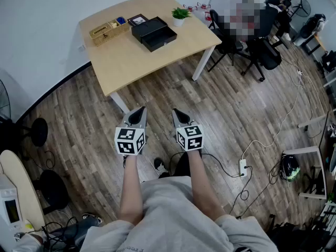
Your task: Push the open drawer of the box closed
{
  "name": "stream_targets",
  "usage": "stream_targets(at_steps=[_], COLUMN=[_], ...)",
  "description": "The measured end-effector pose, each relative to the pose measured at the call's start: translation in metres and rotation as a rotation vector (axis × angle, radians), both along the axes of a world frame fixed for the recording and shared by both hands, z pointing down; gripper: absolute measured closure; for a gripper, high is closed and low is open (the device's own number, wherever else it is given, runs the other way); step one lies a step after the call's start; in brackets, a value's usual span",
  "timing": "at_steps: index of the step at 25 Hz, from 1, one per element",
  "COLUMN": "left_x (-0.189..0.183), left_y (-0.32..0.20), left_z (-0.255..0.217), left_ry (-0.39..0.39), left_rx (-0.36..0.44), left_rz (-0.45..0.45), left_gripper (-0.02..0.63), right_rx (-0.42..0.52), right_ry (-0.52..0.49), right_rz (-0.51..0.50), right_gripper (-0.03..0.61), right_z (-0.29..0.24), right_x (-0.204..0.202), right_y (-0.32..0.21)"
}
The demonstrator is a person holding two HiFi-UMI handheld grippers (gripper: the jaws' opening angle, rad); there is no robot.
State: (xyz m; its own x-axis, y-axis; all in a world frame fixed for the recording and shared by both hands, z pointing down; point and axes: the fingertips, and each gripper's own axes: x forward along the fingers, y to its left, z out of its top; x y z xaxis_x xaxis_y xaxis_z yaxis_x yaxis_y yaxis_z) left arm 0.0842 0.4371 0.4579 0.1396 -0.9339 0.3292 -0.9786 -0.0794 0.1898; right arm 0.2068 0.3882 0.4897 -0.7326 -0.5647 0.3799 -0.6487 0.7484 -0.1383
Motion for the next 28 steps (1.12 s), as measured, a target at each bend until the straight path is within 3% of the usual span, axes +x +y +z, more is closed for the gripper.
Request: stream_targets(at_steps=[12, 19, 28], left_x=[-0.034, -0.043, -0.082], left_y=[-0.012, -0.036, -0.103], left_z=[0.003, -0.001, 0.015], left_ry=[0.026, -0.025, -0.043], left_rx=[0.018, -0.001, -0.037], left_rz=[-0.049, -0.046, -0.062], left_gripper=[0.561, 0.561, 0.561], right_rx=[-0.003, -0.07, -0.102], right_ry=[0.001, -0.114, -0.103], right_rz=[-0.028, 0.018, 0.012], right_gripper=[0.577, 0.578, 0.578], right_z=[0.005, -0.007, 0.017], right_x=[-0.012, -0.019, -0.054], right_y=[-0.014, -0.054, -0.128])
